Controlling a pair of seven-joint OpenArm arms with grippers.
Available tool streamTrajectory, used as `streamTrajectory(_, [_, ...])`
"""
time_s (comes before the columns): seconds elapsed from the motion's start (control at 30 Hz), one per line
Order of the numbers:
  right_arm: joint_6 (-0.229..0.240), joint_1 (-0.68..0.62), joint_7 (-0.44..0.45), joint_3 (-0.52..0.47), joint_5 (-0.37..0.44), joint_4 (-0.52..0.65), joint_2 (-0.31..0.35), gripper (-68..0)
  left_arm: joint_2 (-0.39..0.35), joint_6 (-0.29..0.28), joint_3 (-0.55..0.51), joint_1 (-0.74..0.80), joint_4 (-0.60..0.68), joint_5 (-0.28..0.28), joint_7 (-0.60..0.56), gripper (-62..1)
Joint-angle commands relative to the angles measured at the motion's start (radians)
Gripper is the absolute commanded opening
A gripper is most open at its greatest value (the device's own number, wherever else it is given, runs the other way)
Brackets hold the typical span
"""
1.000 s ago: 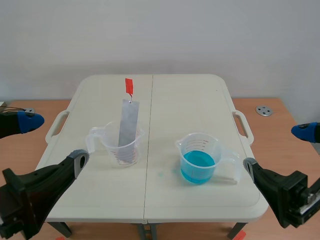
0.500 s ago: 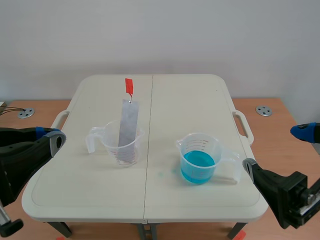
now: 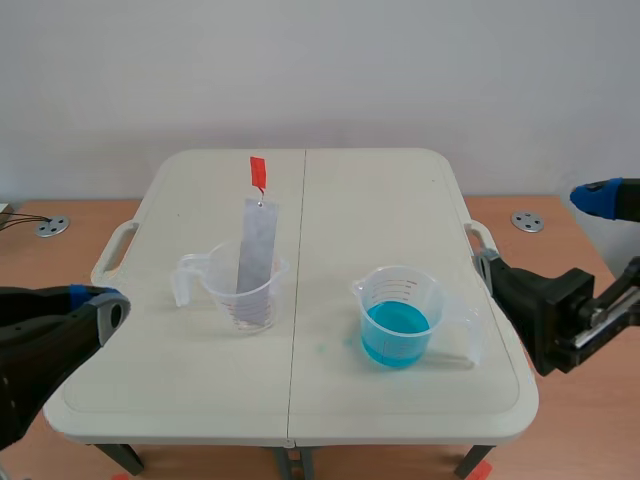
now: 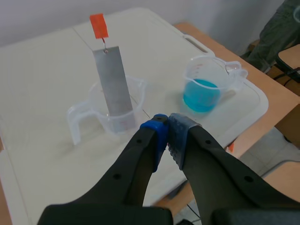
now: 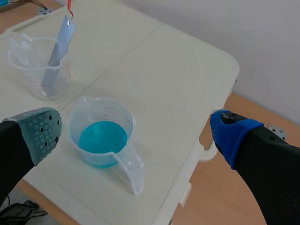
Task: Hold the metal plate by the orange handle, dip it into the blue solution, take it out and point at it, then put the plate back in the beaker on the left.
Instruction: 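Lift the metal plate out of the left beaker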
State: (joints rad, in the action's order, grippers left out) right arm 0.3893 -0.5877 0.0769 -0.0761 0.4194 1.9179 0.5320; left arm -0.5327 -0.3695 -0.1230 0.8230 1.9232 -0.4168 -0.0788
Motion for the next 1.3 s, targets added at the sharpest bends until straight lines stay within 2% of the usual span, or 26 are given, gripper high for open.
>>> streamTrajectory(0.0, [0.003,0.041,0.002,0.031,0.008,0.003,0.005,-1.2,-0.002,-0.003,-0.006,0.04,0.003,-0.01,-0.021,-58.8])
streamTrajectory(0.17, [0.001,0.171,-0.034,0.13,0.008,-0.03,0.005,-1.2,-0.002,-0.003,-0.039,0.138,0.004,-0.01,-0.037,-58.8])
streamTrajectory(0.3, [-0.001,0.292,-0.041,0.217,0.008,-0.116,-0.014,-1.2,-0.002,-0.003,-0.068,0.203,0.004,-0.01,-0.037,-58.8])
streamTrajectory(0.5, [0.001,0.466,-0.048,0.315,0.008,-0.273,-0.1,-1.2,-0.003,-0.003,-0.097,0.294,0.004,-0.01,-0.036,-58.8])
streamTrajectory(0.83, [0.003,0.711,-0.06,0.486,0.008,-0.47,-0.213,-1.2,-0.002,0.001,-0.102,0.421,0.004,-0.009,-0.035,-58.8])
streamTrajectory(1.07, [0.004,0.85,-0.06,0.576,0.008,-0.642,-0.307,-1.2,-0.002,0.001,-0.102,0.429,0.004,-0.006,-0.025,-58.8])
streamTrajectory(1.27, [0.004,0.938,-0.06,0.611,0.008,-0.751,-0.376,-1.2,-0.002,0.001,-0.102,0.429,0.004,-0.006,-0.024,-58.8])
